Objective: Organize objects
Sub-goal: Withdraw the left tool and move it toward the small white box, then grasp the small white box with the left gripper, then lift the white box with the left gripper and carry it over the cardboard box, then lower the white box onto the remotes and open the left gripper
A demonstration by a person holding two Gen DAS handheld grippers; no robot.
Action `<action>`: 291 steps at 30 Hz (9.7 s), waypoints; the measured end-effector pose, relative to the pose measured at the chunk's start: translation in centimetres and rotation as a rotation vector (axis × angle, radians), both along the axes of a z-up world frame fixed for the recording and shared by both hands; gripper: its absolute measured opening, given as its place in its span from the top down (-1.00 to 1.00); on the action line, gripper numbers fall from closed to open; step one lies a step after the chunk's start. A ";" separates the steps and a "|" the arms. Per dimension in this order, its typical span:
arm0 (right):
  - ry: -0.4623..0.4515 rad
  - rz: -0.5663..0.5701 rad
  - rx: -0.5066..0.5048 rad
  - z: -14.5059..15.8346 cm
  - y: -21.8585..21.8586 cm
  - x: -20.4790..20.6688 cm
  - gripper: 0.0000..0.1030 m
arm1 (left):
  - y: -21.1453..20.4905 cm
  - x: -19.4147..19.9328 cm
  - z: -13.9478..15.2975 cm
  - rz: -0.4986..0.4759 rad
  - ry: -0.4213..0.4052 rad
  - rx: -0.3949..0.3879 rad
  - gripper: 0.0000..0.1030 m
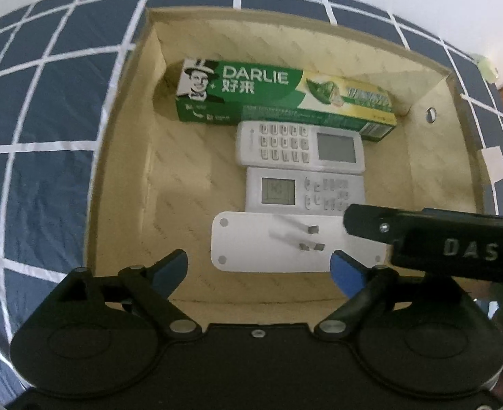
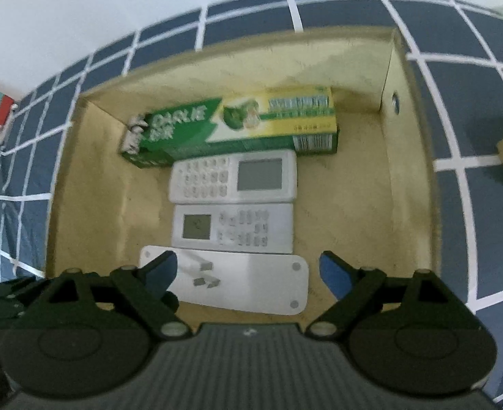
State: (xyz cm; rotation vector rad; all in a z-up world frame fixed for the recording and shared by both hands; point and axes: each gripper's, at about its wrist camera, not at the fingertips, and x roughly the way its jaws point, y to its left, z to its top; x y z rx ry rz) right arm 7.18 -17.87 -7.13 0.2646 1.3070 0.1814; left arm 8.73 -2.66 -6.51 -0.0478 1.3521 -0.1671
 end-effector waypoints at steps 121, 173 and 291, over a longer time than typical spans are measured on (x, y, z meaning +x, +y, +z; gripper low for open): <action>0.113 0.162 0.108 -7.5 -35.7 12.3 -0.42 | -36.7 7.5 -9.1 0.052 0.126 -0.123 -0.88; 0.034 0.141 0.161 -2.4 -35.6 6.7 -0.18 | -37.0 2.2 -2.5 -0.020 0.026 -0.139 -0.35; 0.060 -0.037 0.119 -2.7 -0.9 10.4 -0.17 | -4.0 11.3 -3.5 -0.195 0.075 -0.131 -0.39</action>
